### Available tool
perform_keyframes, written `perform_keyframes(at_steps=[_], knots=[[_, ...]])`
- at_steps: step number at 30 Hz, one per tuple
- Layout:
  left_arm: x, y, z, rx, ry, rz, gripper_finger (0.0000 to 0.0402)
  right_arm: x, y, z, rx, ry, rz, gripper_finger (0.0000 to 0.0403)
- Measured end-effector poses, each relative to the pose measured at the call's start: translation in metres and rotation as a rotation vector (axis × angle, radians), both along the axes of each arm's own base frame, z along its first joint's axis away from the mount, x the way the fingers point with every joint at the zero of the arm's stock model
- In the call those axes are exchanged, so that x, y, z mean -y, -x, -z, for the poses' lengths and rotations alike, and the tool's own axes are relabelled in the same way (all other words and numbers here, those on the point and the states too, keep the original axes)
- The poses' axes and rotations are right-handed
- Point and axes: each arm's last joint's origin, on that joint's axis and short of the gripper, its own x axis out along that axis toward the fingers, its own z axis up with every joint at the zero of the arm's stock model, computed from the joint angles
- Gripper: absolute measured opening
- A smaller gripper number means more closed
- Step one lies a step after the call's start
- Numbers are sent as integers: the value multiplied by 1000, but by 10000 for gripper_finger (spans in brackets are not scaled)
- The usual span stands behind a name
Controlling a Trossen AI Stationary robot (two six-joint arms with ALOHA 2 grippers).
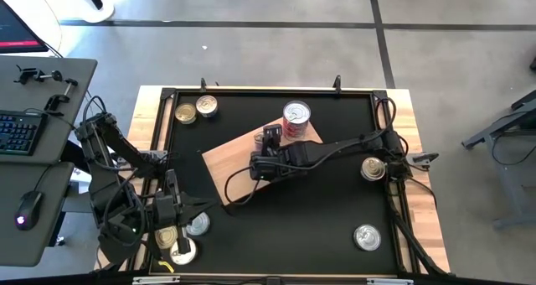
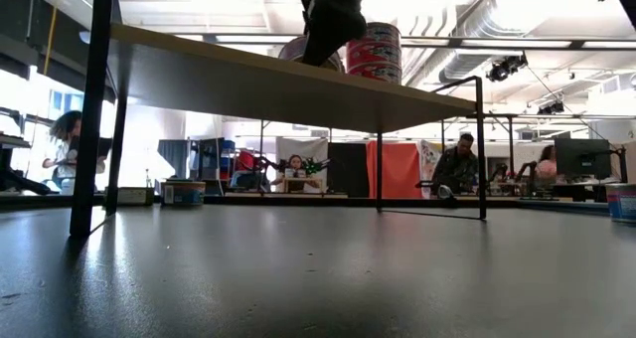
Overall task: Stack canned seafood by type on shelf
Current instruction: Put the blue tuna can on the shelf, then stack the blue tuna can on the top of the other blue tuna can on the shelf
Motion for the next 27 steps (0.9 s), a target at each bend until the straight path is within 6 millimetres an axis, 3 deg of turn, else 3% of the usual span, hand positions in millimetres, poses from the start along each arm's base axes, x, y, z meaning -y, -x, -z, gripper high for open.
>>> perform_keyframes(at_steps=[10, 21, 27], knots=[[-1, 1, 3, -6, 19, -8, 0, 4, 1, 0, 1, -32, 28, 207], [-1, 1, 3, -7, 17, -8, 0, 2, 2, 4, -25, -114, 14, 302], [-1, 1, 3, -12, 2, -6, 0, -2, 5, 2, -38, -112, -1, 312]])
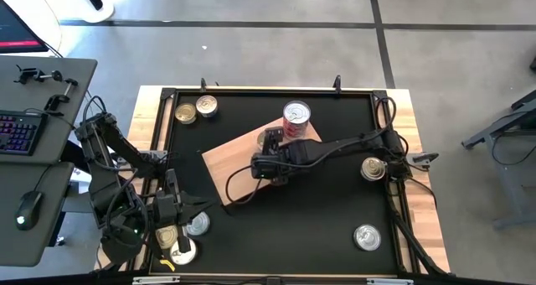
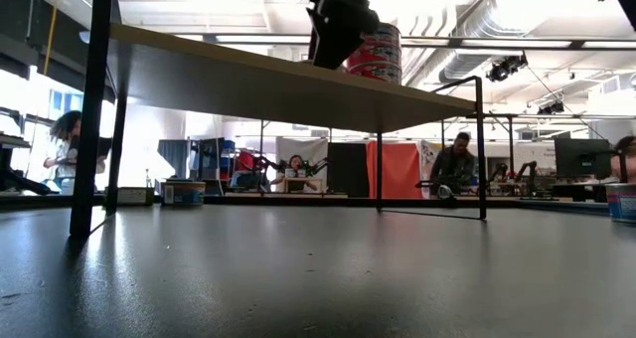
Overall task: Stack canned seafood by type on shelf
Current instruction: Stack the blue tuna can on the top of the other blue tuna can on the shelf
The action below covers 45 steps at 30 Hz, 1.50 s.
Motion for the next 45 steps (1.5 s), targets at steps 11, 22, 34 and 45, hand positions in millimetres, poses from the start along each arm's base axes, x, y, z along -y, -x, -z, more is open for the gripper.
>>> perform_keyframes(at_steps=[11, 22, 34, 45], knots=[[-1, 0, 0, -3, -28, -11, 0, 3, 24, -45, 157, -28, 81, 312], [-8, -6, 3, -7, -10, -52, 0, -12, 53, -77, 255, -324, 134, 312], [-11, -12, 4, -11, 81, -34, 0, -82, 81, -28, -1, -540, 86, 312], [-11, -13, 4, -13, 104, -27, 0, -164, 138, 48, -206, -694, 195, 312]])
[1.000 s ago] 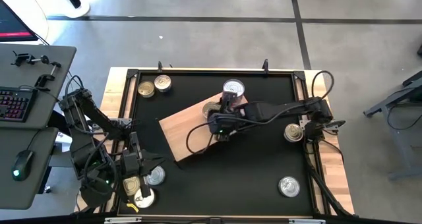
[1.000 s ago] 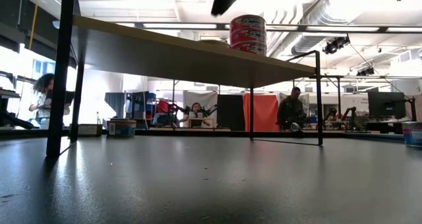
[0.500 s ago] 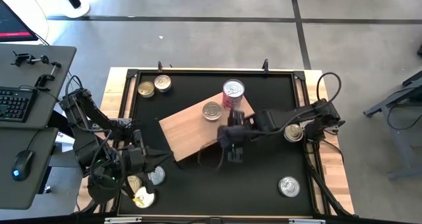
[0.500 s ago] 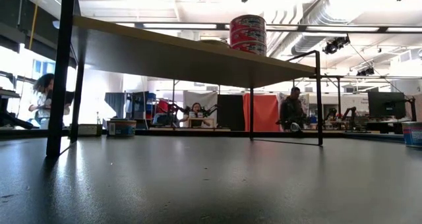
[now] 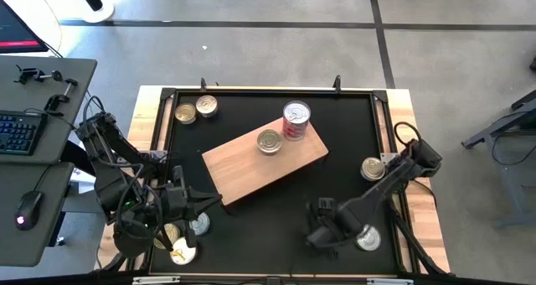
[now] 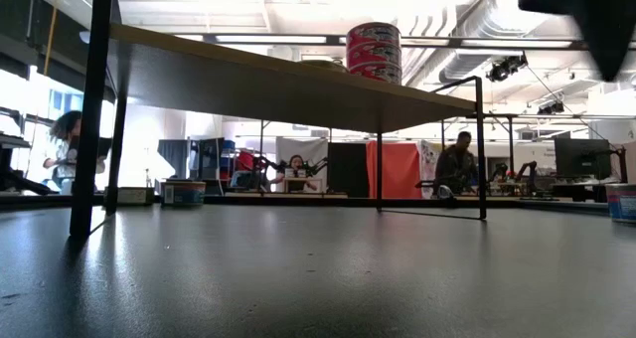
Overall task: Stack canned seafood by type on shelf
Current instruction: Stack the blue tuna can on the top of the other blue tuna can on the shelf
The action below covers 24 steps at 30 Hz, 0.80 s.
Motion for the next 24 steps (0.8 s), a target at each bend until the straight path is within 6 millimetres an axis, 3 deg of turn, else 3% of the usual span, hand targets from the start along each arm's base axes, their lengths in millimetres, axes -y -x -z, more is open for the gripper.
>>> perform_keyframes(at_steps=[5, 9, 12, 16, 20, 24], knots=[[-3, -3, 0, -1, 1, -12, 0, -14, 16, -1, 1, 29, 85, 301], [-4, -6, 1, -16, 14, 6, 0, 1, 38, -8, -68, 179, 191, 256], [-5, -8, 1, -31, 29, 29, 0, 27, 58, -11, -133, 253, 273, 175], [-6, -10, 1, -29, 45, 28, 0, 80, 90, 0, -246, 236, 485, 30], [-6, -10, 0, -22, 52, 27, 0, 134, 122, 23, -485, 247, 752, 19], [-7, -12, 0, -21, 52, 19, 0, 160, 130, 40, -515, 267, 850, 3]])
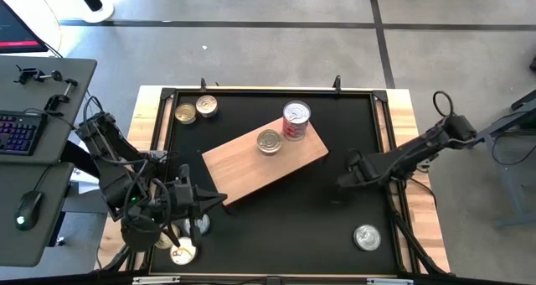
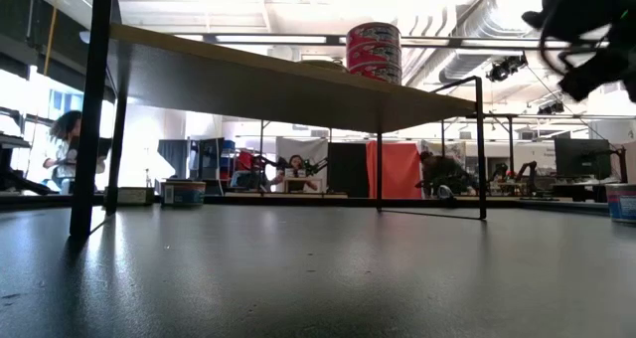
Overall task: Stack canned seafood by type on shelf
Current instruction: Stack the blue tuna can on the top of the other blue tuna can on the shelf
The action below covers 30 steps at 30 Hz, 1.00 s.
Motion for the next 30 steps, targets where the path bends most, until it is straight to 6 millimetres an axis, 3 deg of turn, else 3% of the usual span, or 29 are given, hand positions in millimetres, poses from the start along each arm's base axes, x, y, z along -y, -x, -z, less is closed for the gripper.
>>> perform_keyframes(at_steps=[9, 17, 23, 30], knots=[[-3, -3, -1, 5, 5, -15, 0, 28, -7, 29, -60, 64, -11, 1], [-4, -4, 0, 4, 2, -19, 0, 33, -20, 43, -54, 80, -58, 0], [-4, -4, 0, 4, 5, -19, 0, 12, -37, 33, 91, 77, -125, 0], [2, -10, -1, 16, 42, 17, 0, -39, -50, 17, 282, -54, -135, 0]])
